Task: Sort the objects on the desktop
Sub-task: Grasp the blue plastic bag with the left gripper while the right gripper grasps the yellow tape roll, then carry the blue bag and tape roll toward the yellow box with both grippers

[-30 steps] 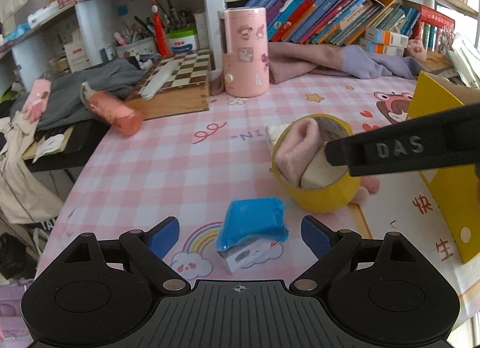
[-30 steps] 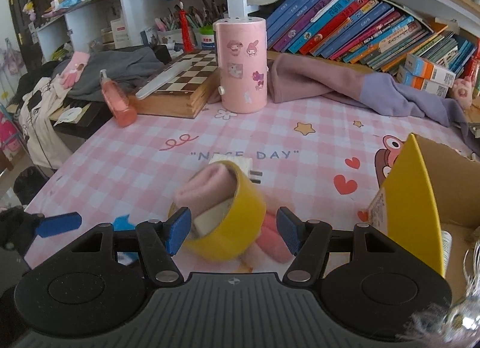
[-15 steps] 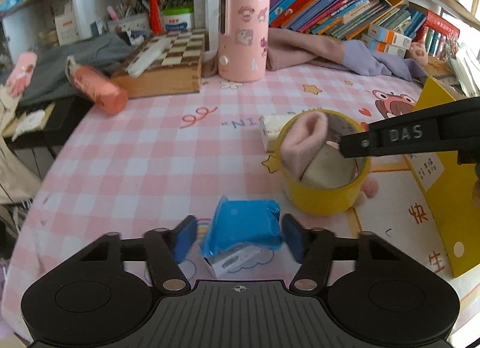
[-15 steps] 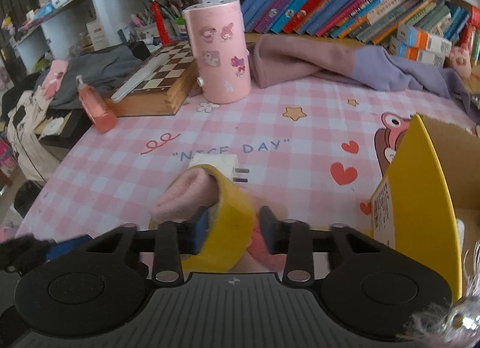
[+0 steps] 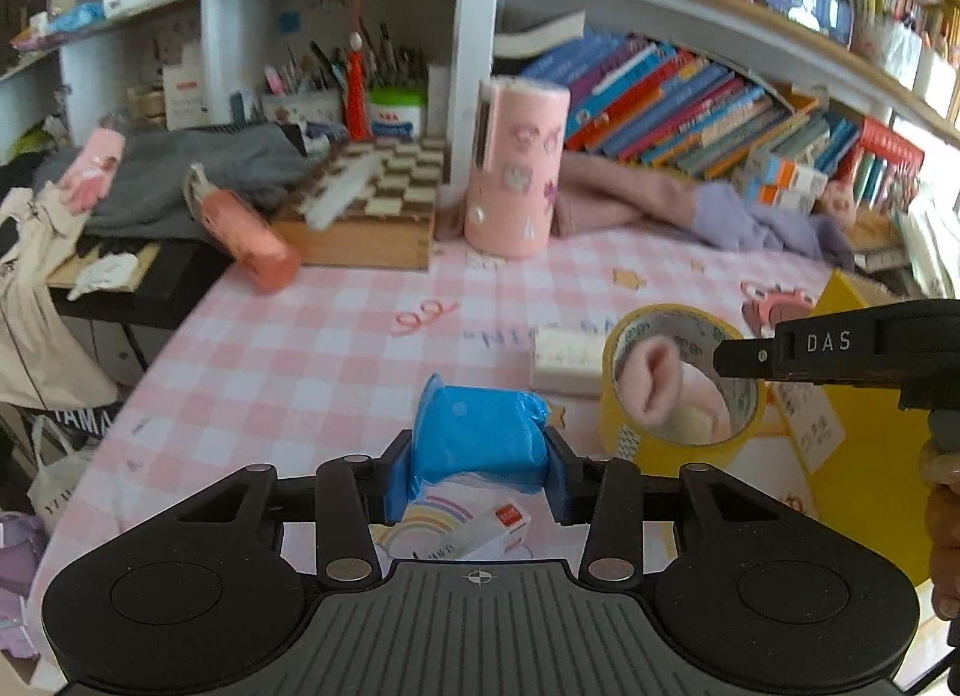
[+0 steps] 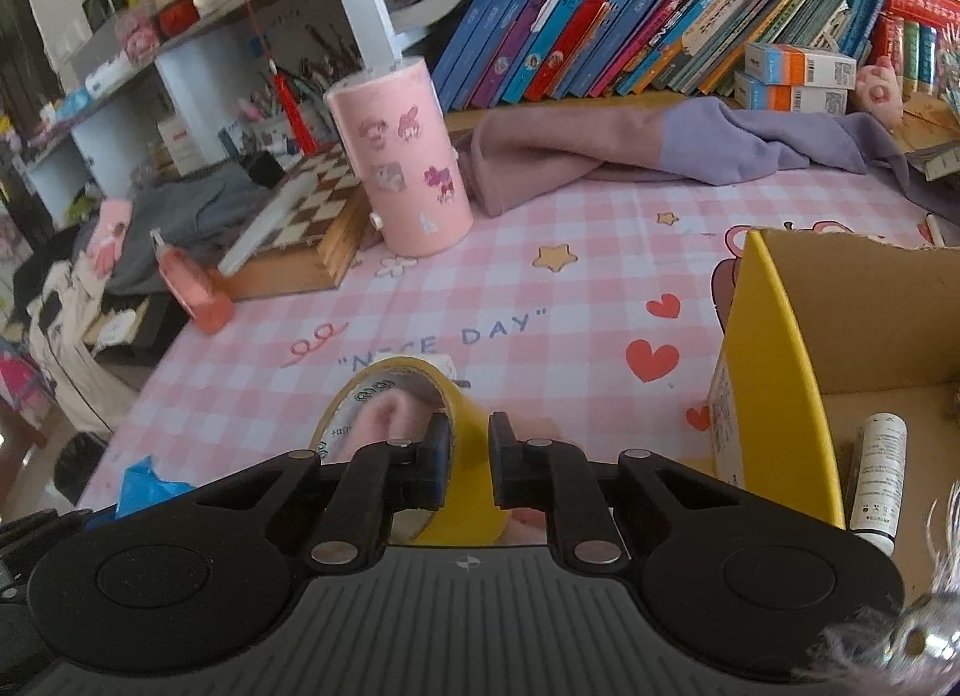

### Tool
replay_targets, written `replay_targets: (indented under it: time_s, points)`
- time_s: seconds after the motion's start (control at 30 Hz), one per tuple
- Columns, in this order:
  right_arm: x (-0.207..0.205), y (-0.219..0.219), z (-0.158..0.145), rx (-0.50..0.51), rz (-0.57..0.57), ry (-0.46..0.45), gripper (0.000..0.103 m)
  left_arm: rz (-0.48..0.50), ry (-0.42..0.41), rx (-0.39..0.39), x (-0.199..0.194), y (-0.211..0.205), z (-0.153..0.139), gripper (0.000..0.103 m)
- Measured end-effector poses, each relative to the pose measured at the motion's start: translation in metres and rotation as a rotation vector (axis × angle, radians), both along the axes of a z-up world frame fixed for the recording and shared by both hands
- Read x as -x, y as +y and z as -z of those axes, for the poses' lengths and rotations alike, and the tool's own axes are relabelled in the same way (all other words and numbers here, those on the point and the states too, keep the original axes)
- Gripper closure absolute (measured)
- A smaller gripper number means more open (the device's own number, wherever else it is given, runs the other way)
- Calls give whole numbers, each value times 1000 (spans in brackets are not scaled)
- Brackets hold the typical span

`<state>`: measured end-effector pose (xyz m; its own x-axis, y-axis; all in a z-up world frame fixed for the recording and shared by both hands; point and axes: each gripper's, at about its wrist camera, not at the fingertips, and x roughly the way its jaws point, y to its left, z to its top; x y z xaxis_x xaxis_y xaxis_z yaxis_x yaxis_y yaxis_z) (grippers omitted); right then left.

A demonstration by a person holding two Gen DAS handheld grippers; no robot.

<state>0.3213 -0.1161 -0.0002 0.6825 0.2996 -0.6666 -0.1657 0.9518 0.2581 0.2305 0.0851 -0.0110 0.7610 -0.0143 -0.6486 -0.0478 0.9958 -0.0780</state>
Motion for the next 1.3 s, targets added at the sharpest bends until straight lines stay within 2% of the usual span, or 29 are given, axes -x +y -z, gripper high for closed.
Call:
replay_targets:
  time_s: [0.37,0.63,1.3]
  points:
    - [11,-5,-20,-39,-13,-55,91,-37,-65,-13,19,1,-20,62]
    - [22,-4,-24,-34,-37,-66,91,-54,-77,-8,31,3,-22,63]
    - [83,-9,-32,-29,-43,-73,91,4,-105,25,82,-3,-34,63]
